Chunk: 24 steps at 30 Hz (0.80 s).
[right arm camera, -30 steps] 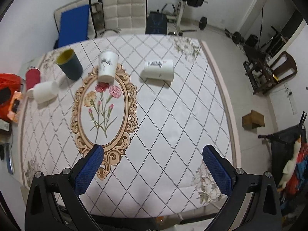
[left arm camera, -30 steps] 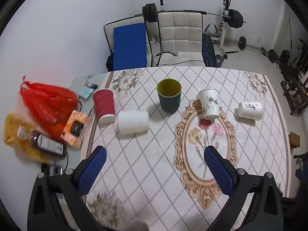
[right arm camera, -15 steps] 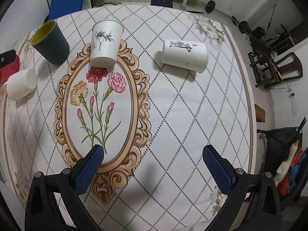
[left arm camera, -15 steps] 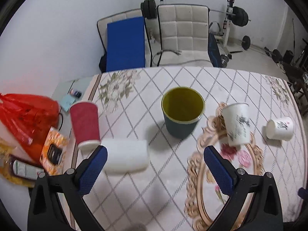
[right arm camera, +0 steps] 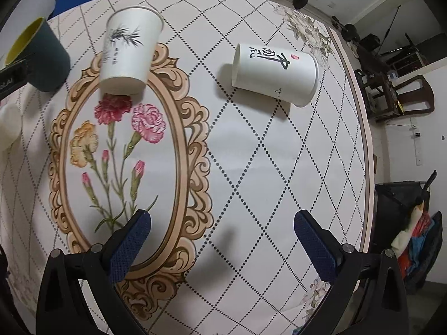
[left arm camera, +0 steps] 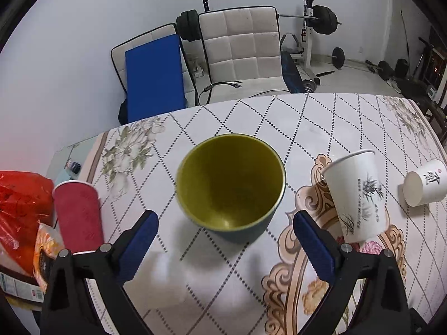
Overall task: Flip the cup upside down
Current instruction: 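Move the left tool toward the dark green cup and grasp its rim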
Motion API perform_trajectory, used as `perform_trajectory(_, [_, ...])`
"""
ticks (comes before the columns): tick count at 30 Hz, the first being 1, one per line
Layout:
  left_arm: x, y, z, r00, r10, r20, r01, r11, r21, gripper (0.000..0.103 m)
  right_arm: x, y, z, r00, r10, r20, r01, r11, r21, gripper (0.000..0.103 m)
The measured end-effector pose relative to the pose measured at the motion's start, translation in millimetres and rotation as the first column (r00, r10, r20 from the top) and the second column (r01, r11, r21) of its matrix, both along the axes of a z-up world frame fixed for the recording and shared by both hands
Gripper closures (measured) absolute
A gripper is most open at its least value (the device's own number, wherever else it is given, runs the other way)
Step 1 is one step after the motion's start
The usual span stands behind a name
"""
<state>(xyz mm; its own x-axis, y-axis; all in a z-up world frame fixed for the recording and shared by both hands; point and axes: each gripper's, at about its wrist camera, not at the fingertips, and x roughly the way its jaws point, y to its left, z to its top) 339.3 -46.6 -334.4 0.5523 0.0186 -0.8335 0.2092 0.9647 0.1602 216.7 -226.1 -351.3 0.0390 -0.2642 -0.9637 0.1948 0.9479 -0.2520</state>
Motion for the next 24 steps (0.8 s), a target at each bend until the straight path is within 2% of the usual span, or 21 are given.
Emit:
perform_trajectory(12, [29.1, -6.1, -22.7, 0.999, 0.017, -0.028, -0.019, 0.999, -0.048, 0.004, 12.9, -2.2, -2.4, 1.000, -0.015, -0.008, 0.015, 1.000, 0.001, 0.000])
perform_trajectory(14, [32.2, -7.0, -24.8, 0.999, 0.020, -0.026, -0.022, 0.998, -0.061, 0.012, 14.3, -2.3, -2.0, 1.000, -0.017, -0.007, 0.017, 1.000, 0.001, 0.000])
perform_trajectory(15, [33.5, -7.6, -26.6, 0.999, 0.018, -0.032, -0.020, 0.997, -0.069, 0.023, 14.8, -3.3, -1.0, 1.000, -0.020, -0.006, 0.020, 1.000, 0.004, 0.000])
perform_trajectory(16, [35.2, -7.6, -27.7, 0.999, 0.020, -0.037, -0.023, 0.997, -0.069, 0.028, 15.2, -3.4, -0.6, 1.000, -0.022, -0.004, 0.022, 1.000, 0.005, 0.000])
perform_trajectory(21, [39.8, -4.5, -31.4, 0.999, 0.040, -0.037, -0.043, 0.996, -0.084, 0.035, 17.6, -5.8, 2.1, 1.000, -0.024, 0.002, 0.024, 1.000, 0.005, 0.000])
perform_trajectory(24, [39.8, -2.8, -31.2, 0.998, 0.046, -0.036, -0.049, 0.995, -0.092, 0.035, 18.4, -7.3, 3.6, 1.000, -0.024, 0.007, 0.024, 1.000, 0.002, 0.000])
